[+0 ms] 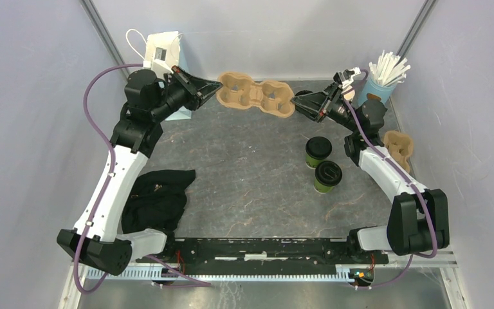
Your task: Pack the takeout coffee
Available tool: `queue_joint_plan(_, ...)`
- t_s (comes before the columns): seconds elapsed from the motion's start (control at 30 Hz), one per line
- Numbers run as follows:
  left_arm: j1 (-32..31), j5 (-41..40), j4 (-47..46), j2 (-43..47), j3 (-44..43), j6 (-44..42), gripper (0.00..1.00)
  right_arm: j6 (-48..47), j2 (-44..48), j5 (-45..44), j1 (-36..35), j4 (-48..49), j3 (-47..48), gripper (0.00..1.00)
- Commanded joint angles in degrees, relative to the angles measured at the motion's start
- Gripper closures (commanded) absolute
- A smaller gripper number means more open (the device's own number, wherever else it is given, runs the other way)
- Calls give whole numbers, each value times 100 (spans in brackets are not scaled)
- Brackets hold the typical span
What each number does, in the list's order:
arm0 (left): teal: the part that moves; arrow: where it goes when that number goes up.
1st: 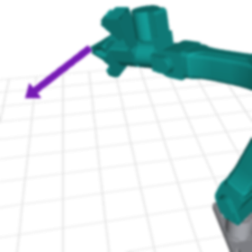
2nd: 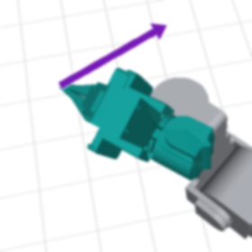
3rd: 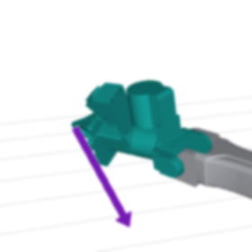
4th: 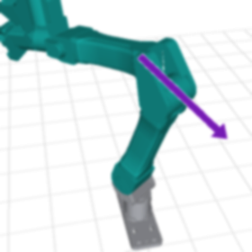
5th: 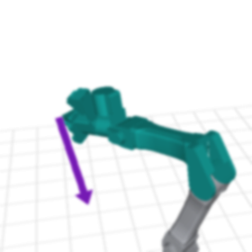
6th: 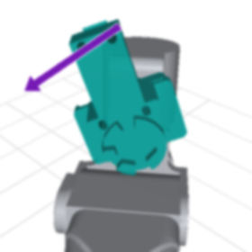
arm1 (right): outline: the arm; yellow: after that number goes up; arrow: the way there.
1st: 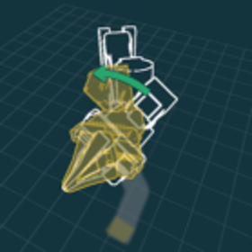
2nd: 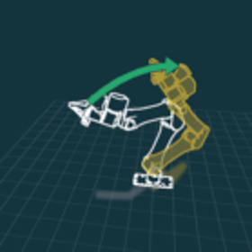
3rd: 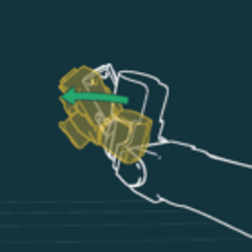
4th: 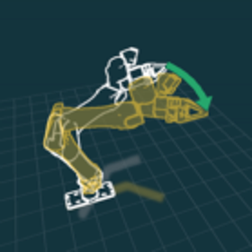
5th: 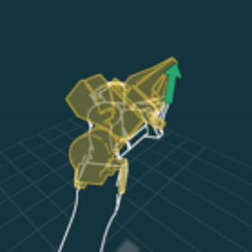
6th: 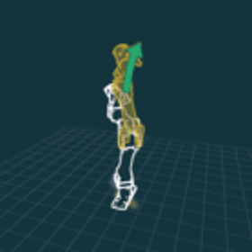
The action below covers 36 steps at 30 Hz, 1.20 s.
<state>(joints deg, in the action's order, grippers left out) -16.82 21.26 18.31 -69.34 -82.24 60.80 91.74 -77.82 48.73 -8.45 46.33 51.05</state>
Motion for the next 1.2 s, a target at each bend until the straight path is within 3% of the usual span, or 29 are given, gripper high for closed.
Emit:
queue_joint_plan(0.0,30,206,-312,159,12,183,98,216,-30,-134,21,483,221,70)
queue_joint_plan(0.3,30,190,-352,167,89,182,98,274,-16,-140,-49,605,165,84)
queue_joint_plan(0.43,30,106,-283,150,116,103,98,59,36,-97,-47,448,203,100)
queue_joint_plan(0.47,30,1,-126,143,66,22,96,-88,70,-69,-49,265,217,100)
queue_joint_plan(0.5,30,-178,149,125,-24,-97,90,-274,104,-36,-46,73,236,100)
queue_joint_plan(0.63,103,-974,1497,-74,-605,-722,44,-1675,441,-92,-10,-1760,508,100)
queue_joint_plan(0.77,468,-1544,2350,-604,-1534,-1469,20,-3638,639,-276,49,-4340,1474,100)
queue_joint_plan(0.83,739,-1710,2635,-1033,-2114,-1685,15,-4905,699,-547,46,-5845,2036,100)
queue_joint_plan(0.9,941,-1967,2713,-1450,-2619,-1895,11,-5612,811,-757,47,-6621,2251,100)
queue_joint_plan(1.17,1473,-2937,1798,-2825,-3905,-3072,5,-6187,1335,-581,53,-7354,2123,100)
